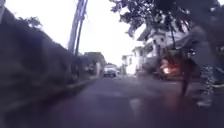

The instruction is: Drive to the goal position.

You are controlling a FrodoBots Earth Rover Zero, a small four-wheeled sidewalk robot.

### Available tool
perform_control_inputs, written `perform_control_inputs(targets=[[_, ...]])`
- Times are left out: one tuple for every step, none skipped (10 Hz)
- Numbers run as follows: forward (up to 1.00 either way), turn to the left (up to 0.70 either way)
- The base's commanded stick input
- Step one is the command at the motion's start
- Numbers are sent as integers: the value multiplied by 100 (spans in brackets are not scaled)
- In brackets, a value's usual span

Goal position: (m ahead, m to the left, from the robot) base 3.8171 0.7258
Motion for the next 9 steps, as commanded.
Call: perform_control_inputs(targets=[[70, 0], [70, 0], [70, 0], [70, 0], [70, 0], [70, 0], [70, 0], [70, 0], [70, 0]])
